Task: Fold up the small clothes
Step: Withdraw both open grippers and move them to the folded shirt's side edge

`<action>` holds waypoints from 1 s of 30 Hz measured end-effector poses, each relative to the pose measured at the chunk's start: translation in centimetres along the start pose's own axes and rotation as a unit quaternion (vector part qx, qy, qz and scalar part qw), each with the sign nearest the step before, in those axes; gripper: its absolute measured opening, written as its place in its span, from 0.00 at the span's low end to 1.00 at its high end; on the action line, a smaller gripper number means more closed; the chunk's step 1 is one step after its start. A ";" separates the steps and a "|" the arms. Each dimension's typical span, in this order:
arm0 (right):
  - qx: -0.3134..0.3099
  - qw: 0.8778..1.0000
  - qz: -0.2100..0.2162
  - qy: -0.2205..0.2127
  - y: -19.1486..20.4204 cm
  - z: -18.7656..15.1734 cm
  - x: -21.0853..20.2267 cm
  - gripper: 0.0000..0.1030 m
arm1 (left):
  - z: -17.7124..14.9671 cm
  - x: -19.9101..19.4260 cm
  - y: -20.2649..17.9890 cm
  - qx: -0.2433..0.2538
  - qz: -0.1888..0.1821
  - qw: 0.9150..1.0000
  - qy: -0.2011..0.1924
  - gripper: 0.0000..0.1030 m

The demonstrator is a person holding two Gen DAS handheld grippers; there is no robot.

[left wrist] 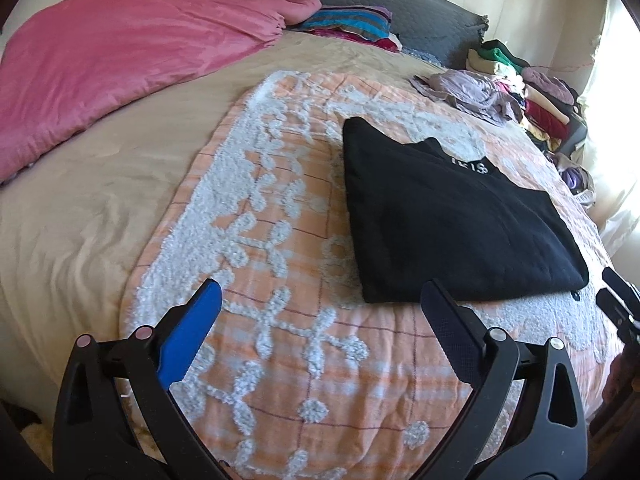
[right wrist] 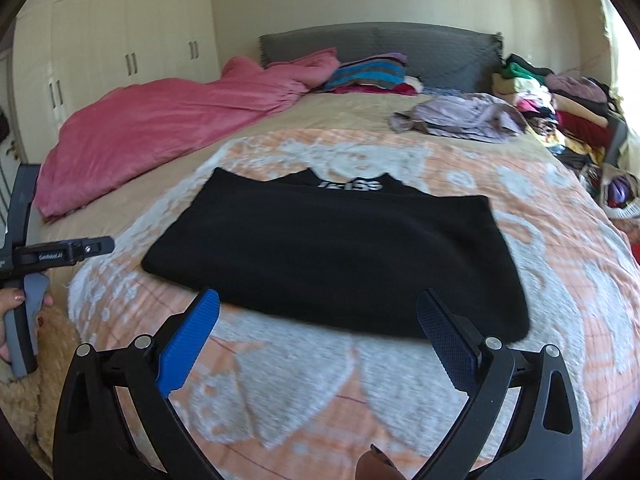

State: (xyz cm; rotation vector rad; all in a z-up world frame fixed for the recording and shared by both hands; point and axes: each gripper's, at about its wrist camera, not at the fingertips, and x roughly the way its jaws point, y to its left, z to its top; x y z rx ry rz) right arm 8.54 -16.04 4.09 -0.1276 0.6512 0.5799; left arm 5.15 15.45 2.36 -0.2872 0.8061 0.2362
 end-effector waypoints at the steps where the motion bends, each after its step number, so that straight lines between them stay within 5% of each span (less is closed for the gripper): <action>1: -0.006 1.000 0.003 0.001 0.7 0.2 0.4 0.95 | 0.1 0.0 0.2 -0.003 0.000 1.000 0.000 0.91; 30: -0.153 0.987 0.021 0.036 12.4 -0.1 8.6 0.95 | 2.2 2.7 3.8 -0.026 0.026 0.999 0.003 0.91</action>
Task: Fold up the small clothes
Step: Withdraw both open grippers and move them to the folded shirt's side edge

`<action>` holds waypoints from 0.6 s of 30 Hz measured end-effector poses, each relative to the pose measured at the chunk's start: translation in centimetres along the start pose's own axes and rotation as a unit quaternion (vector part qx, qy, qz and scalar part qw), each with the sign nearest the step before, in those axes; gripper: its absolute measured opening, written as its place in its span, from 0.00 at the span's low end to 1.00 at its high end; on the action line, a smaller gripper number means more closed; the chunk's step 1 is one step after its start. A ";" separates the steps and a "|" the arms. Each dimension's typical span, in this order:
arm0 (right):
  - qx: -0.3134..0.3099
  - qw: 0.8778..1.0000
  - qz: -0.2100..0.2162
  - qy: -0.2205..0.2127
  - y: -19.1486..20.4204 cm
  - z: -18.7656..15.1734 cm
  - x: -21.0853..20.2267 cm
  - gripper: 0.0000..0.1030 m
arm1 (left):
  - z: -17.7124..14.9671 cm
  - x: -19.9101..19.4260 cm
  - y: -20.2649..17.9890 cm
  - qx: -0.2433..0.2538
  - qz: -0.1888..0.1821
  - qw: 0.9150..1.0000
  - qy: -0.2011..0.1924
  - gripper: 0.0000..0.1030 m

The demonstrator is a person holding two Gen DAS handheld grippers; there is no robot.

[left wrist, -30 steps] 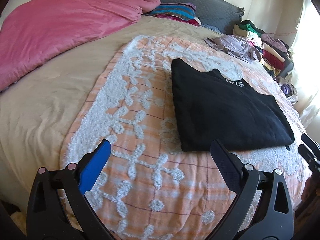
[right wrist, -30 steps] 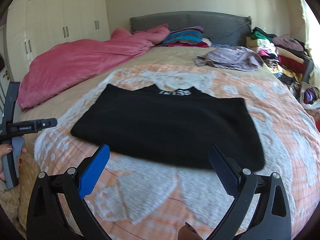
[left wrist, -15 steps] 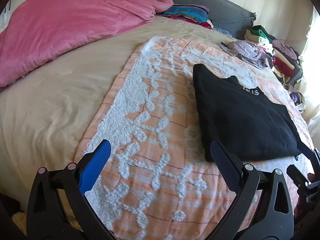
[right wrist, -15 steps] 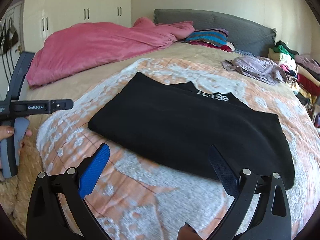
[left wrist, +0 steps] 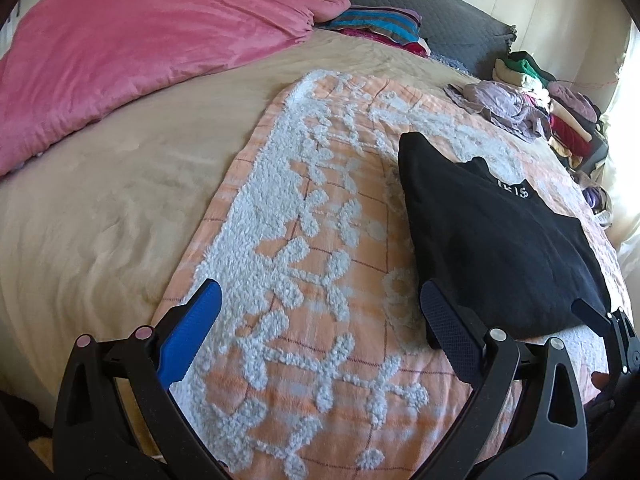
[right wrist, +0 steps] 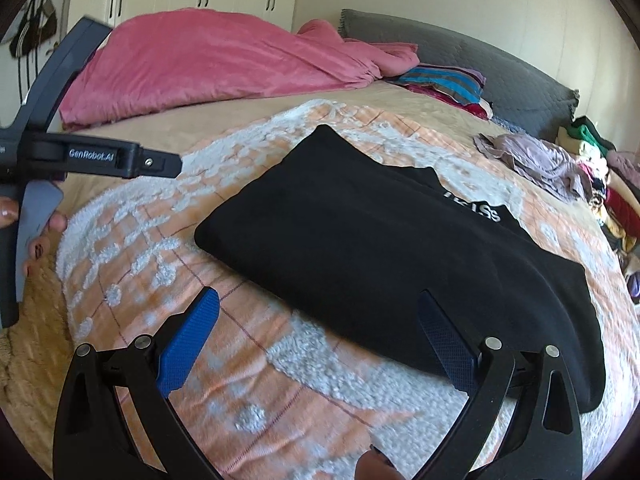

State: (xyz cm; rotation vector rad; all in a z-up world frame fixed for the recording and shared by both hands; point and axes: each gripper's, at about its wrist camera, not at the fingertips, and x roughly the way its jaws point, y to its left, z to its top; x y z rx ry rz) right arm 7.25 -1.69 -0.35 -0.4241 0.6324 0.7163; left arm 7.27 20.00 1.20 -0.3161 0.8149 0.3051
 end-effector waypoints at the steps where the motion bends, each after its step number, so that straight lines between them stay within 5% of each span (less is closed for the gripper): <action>1: -0.003 1.000 -0.004 0.002 0.2 0.1 0.3 0.95 | 0.1 0.2 0.0 0.002 0.000 1.000 0.001 0.91; 18: -0.094 0.992 -0.074 0.026 3.0 0.2 4.4 0.95 | 3.5 2.5 -2.2 0.034 0.001 0.999 -0.002 0.91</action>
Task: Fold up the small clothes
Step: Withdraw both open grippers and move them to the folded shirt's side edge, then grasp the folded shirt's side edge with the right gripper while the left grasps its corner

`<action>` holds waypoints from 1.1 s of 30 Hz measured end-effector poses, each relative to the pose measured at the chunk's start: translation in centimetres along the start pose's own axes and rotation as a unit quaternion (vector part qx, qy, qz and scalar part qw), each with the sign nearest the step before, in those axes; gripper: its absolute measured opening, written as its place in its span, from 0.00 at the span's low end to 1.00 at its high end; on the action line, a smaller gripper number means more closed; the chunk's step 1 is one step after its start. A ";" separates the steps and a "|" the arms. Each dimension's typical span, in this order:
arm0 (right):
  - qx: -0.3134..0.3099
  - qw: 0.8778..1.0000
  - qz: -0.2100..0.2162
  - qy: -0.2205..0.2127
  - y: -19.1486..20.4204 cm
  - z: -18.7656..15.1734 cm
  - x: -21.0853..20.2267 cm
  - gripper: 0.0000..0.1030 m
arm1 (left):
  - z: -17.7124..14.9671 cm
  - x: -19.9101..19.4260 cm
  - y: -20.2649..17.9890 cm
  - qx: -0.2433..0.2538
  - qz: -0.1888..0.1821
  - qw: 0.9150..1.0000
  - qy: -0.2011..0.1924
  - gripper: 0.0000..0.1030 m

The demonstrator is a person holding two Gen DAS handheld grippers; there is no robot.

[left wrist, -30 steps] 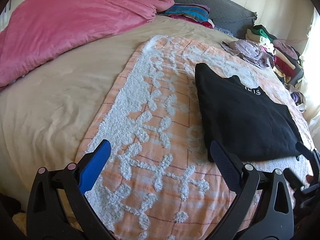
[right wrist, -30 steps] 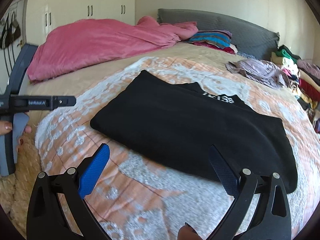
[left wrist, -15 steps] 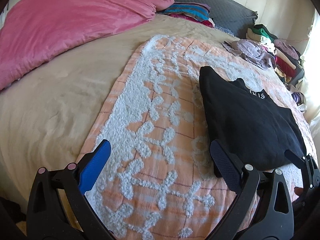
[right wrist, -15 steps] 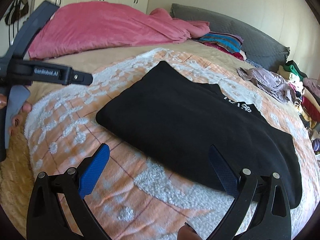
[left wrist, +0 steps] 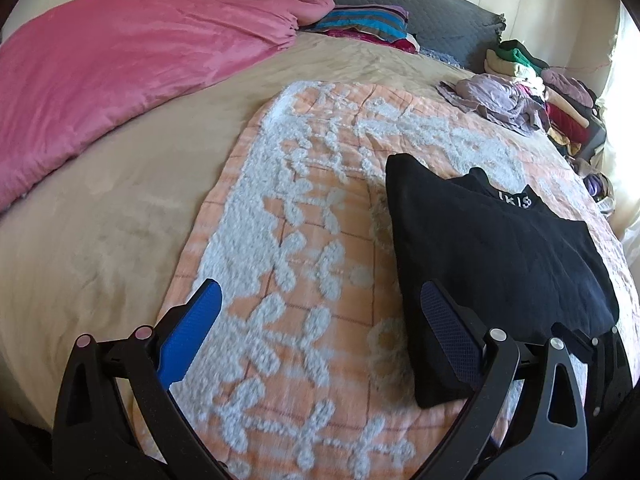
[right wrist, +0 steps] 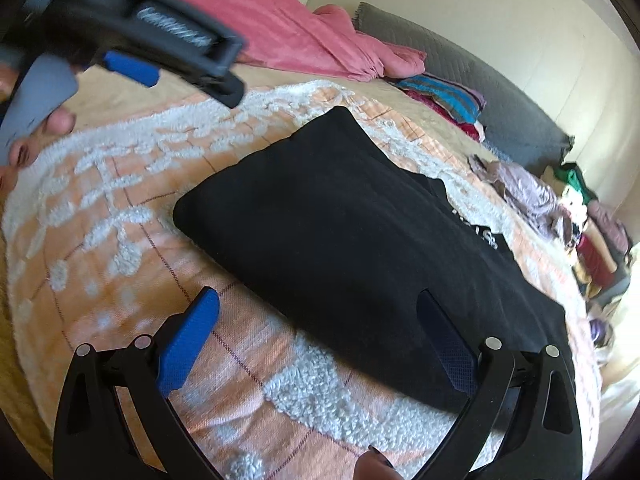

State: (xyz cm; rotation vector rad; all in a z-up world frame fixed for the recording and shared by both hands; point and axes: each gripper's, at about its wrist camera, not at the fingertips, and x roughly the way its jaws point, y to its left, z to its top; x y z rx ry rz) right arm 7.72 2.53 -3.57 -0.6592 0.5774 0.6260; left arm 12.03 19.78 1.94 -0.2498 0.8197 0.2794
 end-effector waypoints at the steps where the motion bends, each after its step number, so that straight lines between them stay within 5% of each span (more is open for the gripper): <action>1: -0.004 1.000 -0.003 0.000 0.1 0.0 0.2 0.95 | 0.2 0.3 -0.2 0.002 0.001 1.000 0.000 0.91; 25: -0.033 0.998 -0.035 -0.031 0.0 2.9 3.4 0.94 | 2.7 5.5 -1.1 -0.006 0.006 0.999 0.042 0.91; 33: -0.017 0.998 -0.009 -0.062 -1.0 2.8 2.2 0.62 | 4.4 6.7 -1.7 -0.028 -0.042 0.998 0.049 0.91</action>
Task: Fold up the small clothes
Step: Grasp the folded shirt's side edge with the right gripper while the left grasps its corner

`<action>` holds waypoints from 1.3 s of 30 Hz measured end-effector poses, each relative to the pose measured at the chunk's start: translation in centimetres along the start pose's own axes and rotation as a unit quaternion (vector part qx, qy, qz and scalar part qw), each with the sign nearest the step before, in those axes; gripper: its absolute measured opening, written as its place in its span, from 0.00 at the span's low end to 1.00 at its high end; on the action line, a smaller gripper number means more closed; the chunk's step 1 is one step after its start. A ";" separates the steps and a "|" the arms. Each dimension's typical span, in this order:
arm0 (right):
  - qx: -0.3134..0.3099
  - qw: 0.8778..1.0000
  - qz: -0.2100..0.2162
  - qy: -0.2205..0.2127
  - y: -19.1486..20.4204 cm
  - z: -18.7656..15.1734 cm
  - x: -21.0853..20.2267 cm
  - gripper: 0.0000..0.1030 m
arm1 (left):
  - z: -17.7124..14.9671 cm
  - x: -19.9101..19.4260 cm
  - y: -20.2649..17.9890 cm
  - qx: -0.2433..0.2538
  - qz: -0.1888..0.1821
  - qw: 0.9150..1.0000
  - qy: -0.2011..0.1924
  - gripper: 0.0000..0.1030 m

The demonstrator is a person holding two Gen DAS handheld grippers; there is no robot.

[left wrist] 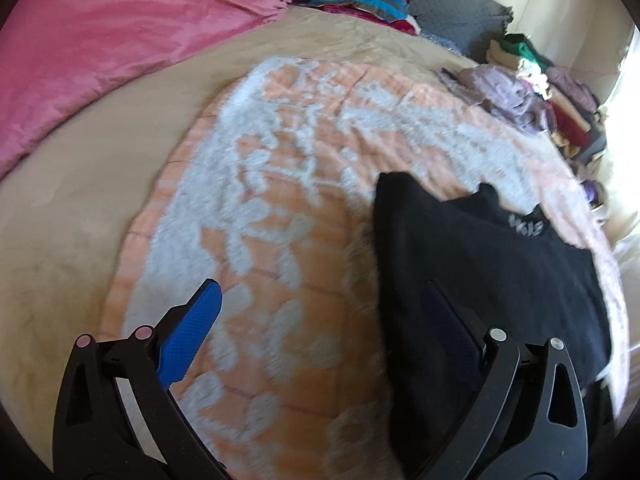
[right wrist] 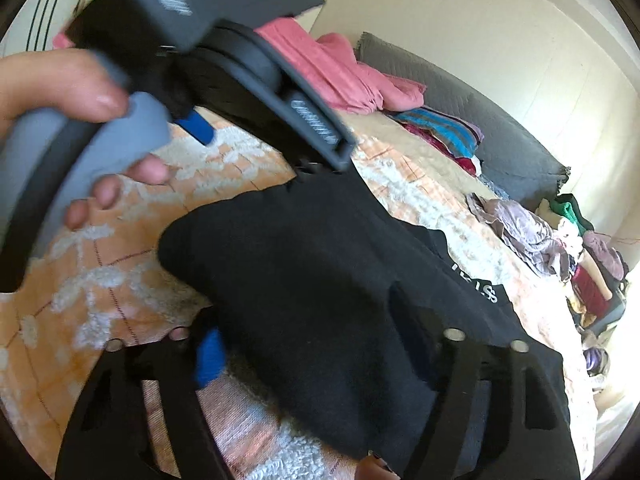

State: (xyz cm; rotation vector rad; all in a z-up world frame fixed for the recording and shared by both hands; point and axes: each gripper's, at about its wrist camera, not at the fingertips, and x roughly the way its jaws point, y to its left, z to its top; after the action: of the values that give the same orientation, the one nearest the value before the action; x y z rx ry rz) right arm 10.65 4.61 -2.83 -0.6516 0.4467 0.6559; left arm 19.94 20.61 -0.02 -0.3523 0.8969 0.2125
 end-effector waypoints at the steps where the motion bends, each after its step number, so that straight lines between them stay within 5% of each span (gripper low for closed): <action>1: 0.000 1.000 0.002 -0.004 -0.1 0.0 -0.2 0.57 | 0.3 0.2 -0.2 -0.002 -0.010 1.000 0.003 0.91; 5: 0.003 1.000 0.012 -0.014 -0.2 -0.2 -0.8 0.26 | 1.3 1.7 -1.3 -0.003 -0.028 0.999 0.022 0.91; 8: 0.015 0.999 0.017 -0.022 -0.4 -0.4 -1.5 0.14 | 1.7 3.2 -2.2 0.012 -0.020 0.999 0.046 0.91; 20: 0.032 0.999 0.007 -0.033 0.1 -1.0 -3.0 0.09 | 1.4 4.0 -3.0 0.004 -0.073 0.997 0.039 0.90; 24: 0.044 0.998 0.008 -0.034 0.1 -1.2 -3.5 0.09 | 1.4 3.8 -3.6 0.008 -0.091 0.995 0.037 0.66; 26: 0.052 0.998 0.010 -0.034 -0.2 -1.2 -3.6 0.09 | 1.4 3.9 -4.1 0.013 -0.101 0.994 0.040 0.45; 32: 0.063 0.997 0.013 -0.037 -0.6 -1.1 -3.8 0.08 | 1.3 3.5 -4.9 0.032 -0.104 0.994 0.029 0.18; 39: 0.084 0.995 0.009 -0.051 -1.3 -1.1 -4.9 0.08 | 1.5 1.9 -5.6 0.038 -0.112 0.993 0.013 0.12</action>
State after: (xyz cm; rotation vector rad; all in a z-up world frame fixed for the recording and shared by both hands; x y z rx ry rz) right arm 7.91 1.02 -0.33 -0.4529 0.4089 0.6581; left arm 23.96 16.12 0.50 -0.3828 0.8818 -0.0333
